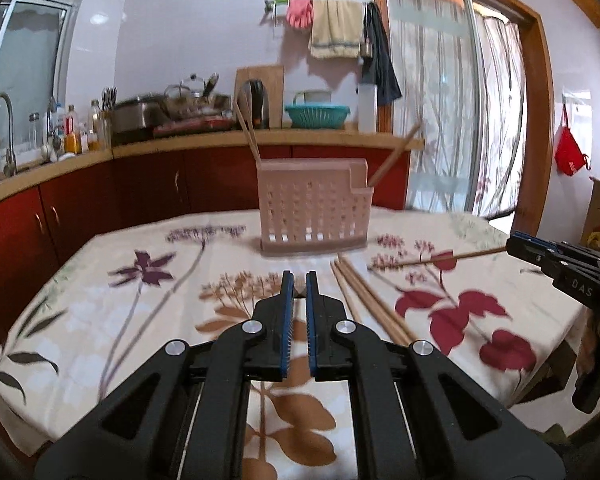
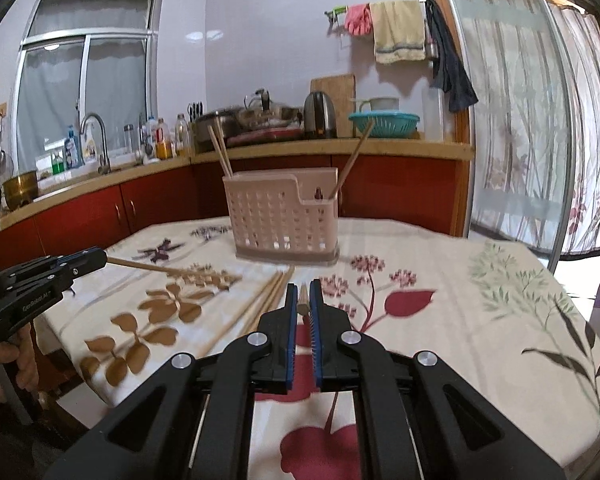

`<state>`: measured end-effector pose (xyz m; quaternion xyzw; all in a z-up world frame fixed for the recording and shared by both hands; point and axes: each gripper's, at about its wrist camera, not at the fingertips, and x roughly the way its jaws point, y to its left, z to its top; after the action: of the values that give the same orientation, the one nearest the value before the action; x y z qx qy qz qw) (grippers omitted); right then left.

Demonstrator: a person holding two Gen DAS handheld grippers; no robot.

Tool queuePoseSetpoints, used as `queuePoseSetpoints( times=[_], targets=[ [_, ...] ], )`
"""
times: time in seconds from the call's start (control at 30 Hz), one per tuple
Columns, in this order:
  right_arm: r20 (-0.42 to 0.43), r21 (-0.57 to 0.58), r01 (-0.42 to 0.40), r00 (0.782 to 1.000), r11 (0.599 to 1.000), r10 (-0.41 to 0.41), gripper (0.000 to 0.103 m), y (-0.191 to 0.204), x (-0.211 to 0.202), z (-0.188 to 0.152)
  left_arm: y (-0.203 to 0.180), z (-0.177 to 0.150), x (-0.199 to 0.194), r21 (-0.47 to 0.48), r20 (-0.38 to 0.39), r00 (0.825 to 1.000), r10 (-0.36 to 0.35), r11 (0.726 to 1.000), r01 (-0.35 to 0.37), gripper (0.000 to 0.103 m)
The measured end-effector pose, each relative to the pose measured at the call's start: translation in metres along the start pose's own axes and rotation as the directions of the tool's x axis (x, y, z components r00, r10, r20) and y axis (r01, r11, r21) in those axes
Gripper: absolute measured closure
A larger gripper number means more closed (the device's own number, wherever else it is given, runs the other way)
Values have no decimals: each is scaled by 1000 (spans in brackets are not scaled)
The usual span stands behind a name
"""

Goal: Organize utensils
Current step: 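Lift both held chopsticks upright and carry them over the pink holder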

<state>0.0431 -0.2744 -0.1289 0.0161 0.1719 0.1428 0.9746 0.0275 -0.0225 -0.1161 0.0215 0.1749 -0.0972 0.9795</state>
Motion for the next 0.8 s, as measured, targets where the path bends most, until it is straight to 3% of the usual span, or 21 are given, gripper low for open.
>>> queuePoseSetpoints(
  times=[0.3,0.8],
  targets=[
    [78,1,-10,997,1000,10,96,-1,-19,40,11,45,-29,-10,115,993,20,1000,-19,96],
    [60,7,-26,998,1000,25,96,-10,25,88,28,79,-1,-16,124,992,34,999,-33,96]
  ],
)
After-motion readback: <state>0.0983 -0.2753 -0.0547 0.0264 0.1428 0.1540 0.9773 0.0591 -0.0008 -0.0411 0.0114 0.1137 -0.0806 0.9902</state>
